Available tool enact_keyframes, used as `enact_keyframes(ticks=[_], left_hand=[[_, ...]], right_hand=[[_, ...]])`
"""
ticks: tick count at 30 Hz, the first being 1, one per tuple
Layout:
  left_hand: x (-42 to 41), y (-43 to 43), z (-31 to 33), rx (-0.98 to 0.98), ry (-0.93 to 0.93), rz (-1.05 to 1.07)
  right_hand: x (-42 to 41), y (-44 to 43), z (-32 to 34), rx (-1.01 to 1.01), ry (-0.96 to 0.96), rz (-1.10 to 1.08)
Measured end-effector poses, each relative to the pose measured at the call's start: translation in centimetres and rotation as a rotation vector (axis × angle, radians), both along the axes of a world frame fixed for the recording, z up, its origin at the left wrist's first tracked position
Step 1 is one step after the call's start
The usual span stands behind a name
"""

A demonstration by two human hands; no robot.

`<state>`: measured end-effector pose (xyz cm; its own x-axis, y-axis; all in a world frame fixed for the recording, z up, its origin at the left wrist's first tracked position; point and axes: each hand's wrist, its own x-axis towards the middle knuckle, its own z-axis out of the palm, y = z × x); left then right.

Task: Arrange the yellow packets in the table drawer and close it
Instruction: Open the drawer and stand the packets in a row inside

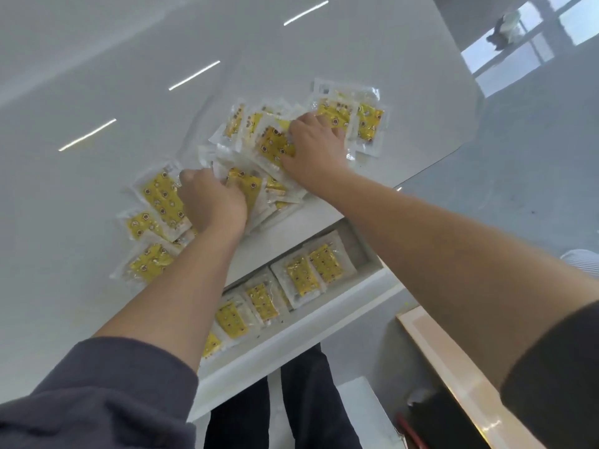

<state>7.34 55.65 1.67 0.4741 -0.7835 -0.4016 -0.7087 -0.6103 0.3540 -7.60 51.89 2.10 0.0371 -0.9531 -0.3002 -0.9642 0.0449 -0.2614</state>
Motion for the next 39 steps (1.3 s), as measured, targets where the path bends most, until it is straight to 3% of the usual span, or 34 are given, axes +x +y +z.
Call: enact_keyframes(ticks=[3, 8, 11, 16, 19, 24, 26, 30, 33, 39], left_hand=[[-0.3, 0.8, 0.4, -0.041, 0.034, -0.026], [0.2, 0.8, 0.1, -0.047, 0.074, -0.069], [0.8, 0.6, -0.2, -0.037, 0.092, -0.085], [1.2, 1.2, 0.1, -0.096, 0.181, -0.107], [1.1, 1.9, 1.0, -0.111, 0.229, -0.102], [0.2, 4.4, 3.1, -0.203, 0.473, 0.01], [-0.7, 6.8, 3.8, -0.164, 0.545, 0.01], [-3.1, 13.0, 1.8, 0.018, 0.533, -0.012], [-4.8, 16.3, -1.7, 0.098, 0.51, 0.069], [-8.7, 17.0, -9.6, 0.194, 0.595, 0.585]], right_hand=[[-0.1, -0.1, 0.2, -0.008, -0.002, 0.084], [-0.4, -2.8, 0.5, 0.162, 0.061, 0.366], [0.1, -3.8, 0.9, 0.145, 0.11, 0.406], [0.1, -1.8, 1.1, -0.086, 0.103, 0.303], [-0.1, 0.6, 1.3, -0.084, 0.021, 0.207], [-3.3, 5.4, 3.4, -0.049, -0.517, -0.388], [-5.3, 8.6, 3.2, 0.015, -0.627, -0.546], [-8.8, 15.5, 0.6, 0.248, -0.581, -0.616], [-9.9, 18.3, -2.1, 0.418, -0.439, -0.595], [-9.2, 17.6, -6.9, 0.451, -0.364, -0.425]])
